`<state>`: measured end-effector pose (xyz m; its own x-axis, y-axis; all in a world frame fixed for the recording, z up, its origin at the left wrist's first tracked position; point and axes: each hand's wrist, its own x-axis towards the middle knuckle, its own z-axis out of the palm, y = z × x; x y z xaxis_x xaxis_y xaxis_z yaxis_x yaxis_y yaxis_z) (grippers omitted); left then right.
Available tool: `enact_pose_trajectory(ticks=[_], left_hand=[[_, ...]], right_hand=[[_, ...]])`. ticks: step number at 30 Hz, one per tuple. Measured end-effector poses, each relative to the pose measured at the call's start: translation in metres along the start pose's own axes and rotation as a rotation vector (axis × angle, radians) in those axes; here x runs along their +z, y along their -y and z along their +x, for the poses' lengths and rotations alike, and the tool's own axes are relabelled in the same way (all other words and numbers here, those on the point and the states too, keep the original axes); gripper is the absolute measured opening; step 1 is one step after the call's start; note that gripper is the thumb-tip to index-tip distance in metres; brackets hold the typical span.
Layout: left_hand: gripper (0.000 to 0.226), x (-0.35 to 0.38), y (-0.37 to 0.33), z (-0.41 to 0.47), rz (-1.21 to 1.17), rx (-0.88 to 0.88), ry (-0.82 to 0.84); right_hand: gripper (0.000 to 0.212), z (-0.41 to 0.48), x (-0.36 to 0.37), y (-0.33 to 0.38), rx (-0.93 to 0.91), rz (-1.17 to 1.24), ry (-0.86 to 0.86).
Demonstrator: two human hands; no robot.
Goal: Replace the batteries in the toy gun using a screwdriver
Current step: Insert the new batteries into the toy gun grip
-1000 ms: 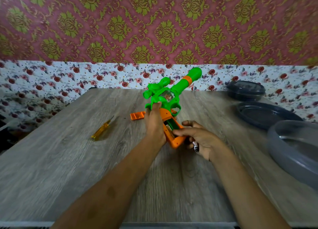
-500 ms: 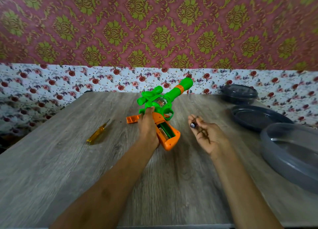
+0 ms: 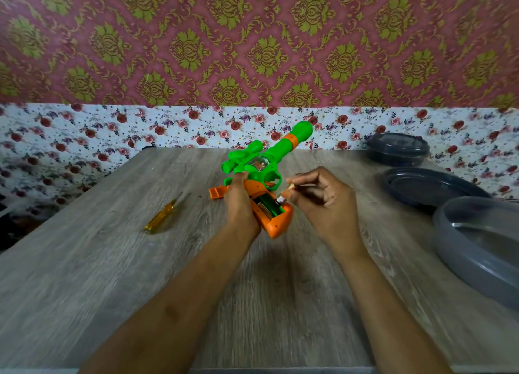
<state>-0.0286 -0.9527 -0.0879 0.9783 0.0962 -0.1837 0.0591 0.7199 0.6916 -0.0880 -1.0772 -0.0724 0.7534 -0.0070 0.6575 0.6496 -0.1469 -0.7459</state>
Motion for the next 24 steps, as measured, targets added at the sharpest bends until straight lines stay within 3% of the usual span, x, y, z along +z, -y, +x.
enact_pose_trajectory(ticks=[8,19,24], left_hand=[[0.043,0.0,0.002,-0.002,0.008,-0.005,0.072],[0.057,-0.002,0.006,0.007,0.11,0.042,0.007],[0.058,-0.001,0.009,0.005,0.142,0.051,0.005]], right_hand=[[0.012,-0.002,0.008,-0.009,-0.145,-0.193,-0.002],[0.015,0.0,0.004,-0.015,-0.159,-0.183,-0.015],[0.019,0.001,0.009,-0.017,-0.22,-0.27,0.085]])
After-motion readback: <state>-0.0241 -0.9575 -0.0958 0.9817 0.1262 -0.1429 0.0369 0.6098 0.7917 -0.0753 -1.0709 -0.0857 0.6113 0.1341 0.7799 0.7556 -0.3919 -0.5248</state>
